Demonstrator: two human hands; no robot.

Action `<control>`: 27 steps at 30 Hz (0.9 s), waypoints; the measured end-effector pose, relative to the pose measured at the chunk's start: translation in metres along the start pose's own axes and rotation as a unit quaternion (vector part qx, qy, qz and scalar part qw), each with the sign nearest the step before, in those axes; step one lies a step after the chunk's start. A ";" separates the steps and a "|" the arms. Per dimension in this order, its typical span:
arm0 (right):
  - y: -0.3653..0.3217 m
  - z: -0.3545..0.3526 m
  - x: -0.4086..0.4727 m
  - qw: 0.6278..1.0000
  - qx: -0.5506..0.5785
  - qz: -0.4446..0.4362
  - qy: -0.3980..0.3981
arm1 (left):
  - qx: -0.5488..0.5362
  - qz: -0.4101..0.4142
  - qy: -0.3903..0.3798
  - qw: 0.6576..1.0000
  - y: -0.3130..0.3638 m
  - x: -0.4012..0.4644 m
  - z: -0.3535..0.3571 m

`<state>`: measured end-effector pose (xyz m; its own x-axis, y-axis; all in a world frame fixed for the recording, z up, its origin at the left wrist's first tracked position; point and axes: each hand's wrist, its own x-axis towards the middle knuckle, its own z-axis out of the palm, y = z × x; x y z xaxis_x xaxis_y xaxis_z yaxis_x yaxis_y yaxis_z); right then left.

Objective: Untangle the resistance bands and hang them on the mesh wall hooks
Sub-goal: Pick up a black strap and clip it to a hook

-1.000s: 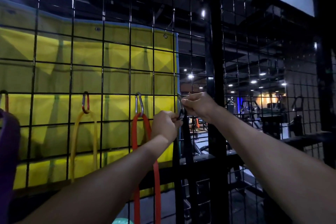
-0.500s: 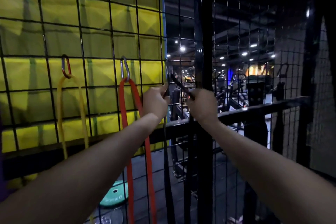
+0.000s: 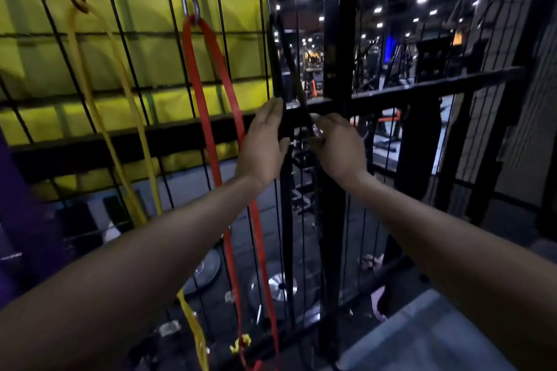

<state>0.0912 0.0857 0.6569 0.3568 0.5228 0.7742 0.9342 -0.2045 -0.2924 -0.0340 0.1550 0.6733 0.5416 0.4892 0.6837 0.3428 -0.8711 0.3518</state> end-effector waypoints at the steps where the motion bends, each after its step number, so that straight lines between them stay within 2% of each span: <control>1: 0.004 0.001 -0.012 1.000 -0.004 0.016 -0.011 | -0.011 0.009 0.000 1.000 -0.004 -0.010 0.005; 4: 0.015 0.003 -0.052 0.995 0.003 0.076 -0.062 | -0.046 0.006 -0.015 0.999 -0.013 -0.049 0.024; 7: 0.028 0.014 -0.100 0.979 0.040 0.151 -0.129 | -0.083 -0.052 -0.047 0.994 -0.023 -0.096 0.050; 12: 0.048 0.051 -0.181 0.936 0.084 0.242 -0.240 | -0.084 -0.159 -0.125 0.976 -0.041 -0.169 0.095; 16: 0.059 0.084 -0.218 0.900 0.107 0.280 -0.317 | -0.094 -0.196 -0.165 0.962 -0.055 -0.201 0.124; 20: 0.064 0.120 -0.232 0.888 0.128 0.333 -0.291 | -0.112 -0.226 -0.169 0.953 -0.073 -0.216 0.152; 24: 0.075 0.151 -0.230 0.887 0.109 0.376 -0.245 | -0.104 -0.291 -0.132 0.942 -0.081 -0.217 0.174; 27: 0.085 0.170 -0.229 0.890 0.099 0.383 -0.226 | -0.081 -0.283 -0.116 0.949 -0.091 -0.217 0.192</control>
<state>0.0895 0.0893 0.3595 0.8138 0.5810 0.0125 0.3818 -0.5183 -0.7653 -0.0353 0.1362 0.3705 0.4667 0.8604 0.2046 0.5168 -0.4531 0.7264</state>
